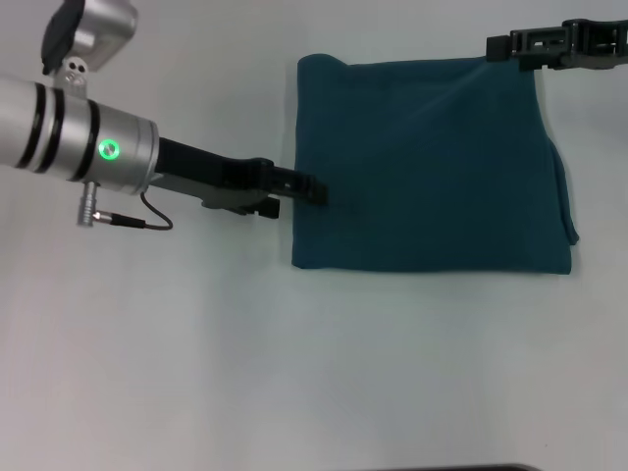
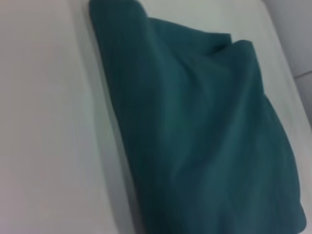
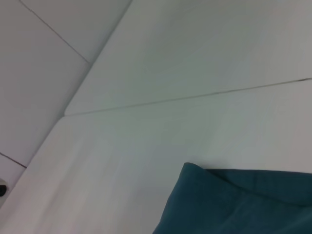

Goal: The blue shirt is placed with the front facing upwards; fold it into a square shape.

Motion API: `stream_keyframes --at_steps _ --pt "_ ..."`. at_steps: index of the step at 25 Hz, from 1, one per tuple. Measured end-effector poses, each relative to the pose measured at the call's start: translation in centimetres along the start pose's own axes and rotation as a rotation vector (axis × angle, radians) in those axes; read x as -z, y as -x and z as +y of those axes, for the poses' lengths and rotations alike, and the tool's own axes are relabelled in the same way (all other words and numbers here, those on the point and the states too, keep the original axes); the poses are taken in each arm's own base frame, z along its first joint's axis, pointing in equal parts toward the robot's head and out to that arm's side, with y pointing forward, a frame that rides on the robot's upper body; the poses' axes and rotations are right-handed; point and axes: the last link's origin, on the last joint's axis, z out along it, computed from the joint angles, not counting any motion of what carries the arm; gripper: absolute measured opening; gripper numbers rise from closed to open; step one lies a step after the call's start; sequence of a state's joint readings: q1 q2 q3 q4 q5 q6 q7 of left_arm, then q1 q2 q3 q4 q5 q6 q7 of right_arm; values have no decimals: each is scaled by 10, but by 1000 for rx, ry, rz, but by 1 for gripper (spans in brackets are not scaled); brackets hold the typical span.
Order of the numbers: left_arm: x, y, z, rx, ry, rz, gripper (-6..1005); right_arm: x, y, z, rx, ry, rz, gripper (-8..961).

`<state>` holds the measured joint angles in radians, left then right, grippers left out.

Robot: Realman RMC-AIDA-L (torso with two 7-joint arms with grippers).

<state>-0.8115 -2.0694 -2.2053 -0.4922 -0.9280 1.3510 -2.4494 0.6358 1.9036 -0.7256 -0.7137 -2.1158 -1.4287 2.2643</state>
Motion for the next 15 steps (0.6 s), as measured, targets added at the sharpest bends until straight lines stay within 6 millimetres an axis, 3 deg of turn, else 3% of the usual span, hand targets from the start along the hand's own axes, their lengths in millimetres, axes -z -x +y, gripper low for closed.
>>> stream_keyframes --at_steps 15 --pt "-22 6 3 12 -36 -32 904 0 -7 -4 17 -8 16 900"
